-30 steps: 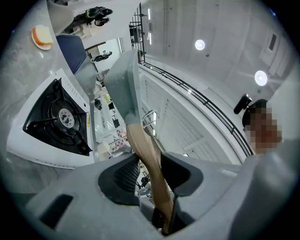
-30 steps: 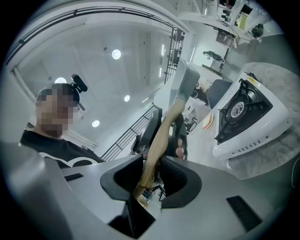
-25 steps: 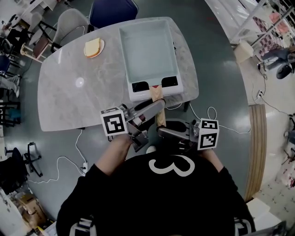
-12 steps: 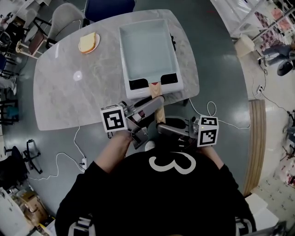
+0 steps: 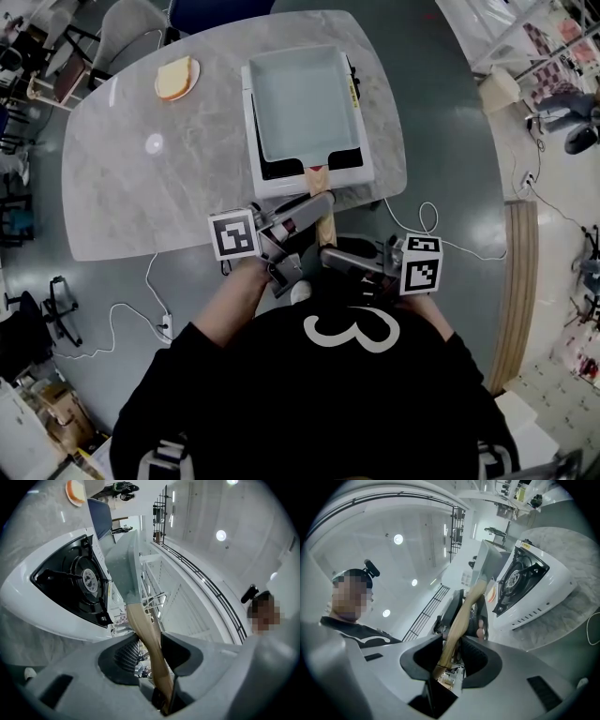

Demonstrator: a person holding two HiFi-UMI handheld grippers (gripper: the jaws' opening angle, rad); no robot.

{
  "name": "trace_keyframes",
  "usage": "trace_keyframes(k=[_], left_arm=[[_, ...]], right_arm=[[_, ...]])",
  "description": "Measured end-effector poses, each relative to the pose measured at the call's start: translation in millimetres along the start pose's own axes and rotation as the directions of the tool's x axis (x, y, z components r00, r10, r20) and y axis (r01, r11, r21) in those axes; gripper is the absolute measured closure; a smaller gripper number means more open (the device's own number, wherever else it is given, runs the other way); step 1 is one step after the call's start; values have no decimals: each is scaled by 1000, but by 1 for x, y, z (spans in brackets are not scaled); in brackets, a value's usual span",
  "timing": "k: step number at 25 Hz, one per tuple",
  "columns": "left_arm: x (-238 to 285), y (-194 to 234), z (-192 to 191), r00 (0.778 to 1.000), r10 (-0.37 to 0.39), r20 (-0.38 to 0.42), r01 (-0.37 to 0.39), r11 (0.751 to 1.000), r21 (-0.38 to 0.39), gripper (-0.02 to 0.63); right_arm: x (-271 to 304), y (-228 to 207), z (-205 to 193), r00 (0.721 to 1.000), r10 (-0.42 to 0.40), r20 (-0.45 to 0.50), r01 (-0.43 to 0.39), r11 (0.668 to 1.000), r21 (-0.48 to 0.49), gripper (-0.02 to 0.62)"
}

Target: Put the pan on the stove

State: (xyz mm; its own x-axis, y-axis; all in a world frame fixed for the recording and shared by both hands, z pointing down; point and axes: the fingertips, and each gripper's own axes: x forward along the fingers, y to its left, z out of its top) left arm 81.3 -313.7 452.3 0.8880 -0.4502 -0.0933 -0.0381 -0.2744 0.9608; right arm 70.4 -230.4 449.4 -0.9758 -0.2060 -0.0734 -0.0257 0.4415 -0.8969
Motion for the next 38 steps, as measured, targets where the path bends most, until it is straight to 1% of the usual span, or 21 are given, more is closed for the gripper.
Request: trace_keyframes(k=[3, 9, 18, 27, 31, 38], left_arm=[[2, 7, -2, 1000, 5, 1, -5, 1000, -26, 456], [1, 26, 2, 1000, 19, -4, -19, 999, -51, 456], [-2, 39, -5, 1000, 24, -4, -24, 995, -102, 454], [-1, 46, -4, 1000, 18, 6, -17, 992, -125, 454], [0, 48, -3, 1000, 17, 19, -14, 991, -137, 451], [-1, 52, -4, 1000, 13, 26, -9, 990, -143, 449]], right_arm=[[-1, -5, -1, 1000, -8, 3, 8, 1000, 19, 488], [3, -23, -2, 1000, -27, -3, 28, 999, 42, 488], [1, -31, -8, 999, -42, -8, 42, 996, 73, 486], [2, -37, -8, 999, -51, -13, 52, 994, 92, 485], [1, -38, -5, 999, -45, 9, 43, 991, 124, 485], [1, -41, -7, 999, -54, 4, 53, 990, 129, 485]])
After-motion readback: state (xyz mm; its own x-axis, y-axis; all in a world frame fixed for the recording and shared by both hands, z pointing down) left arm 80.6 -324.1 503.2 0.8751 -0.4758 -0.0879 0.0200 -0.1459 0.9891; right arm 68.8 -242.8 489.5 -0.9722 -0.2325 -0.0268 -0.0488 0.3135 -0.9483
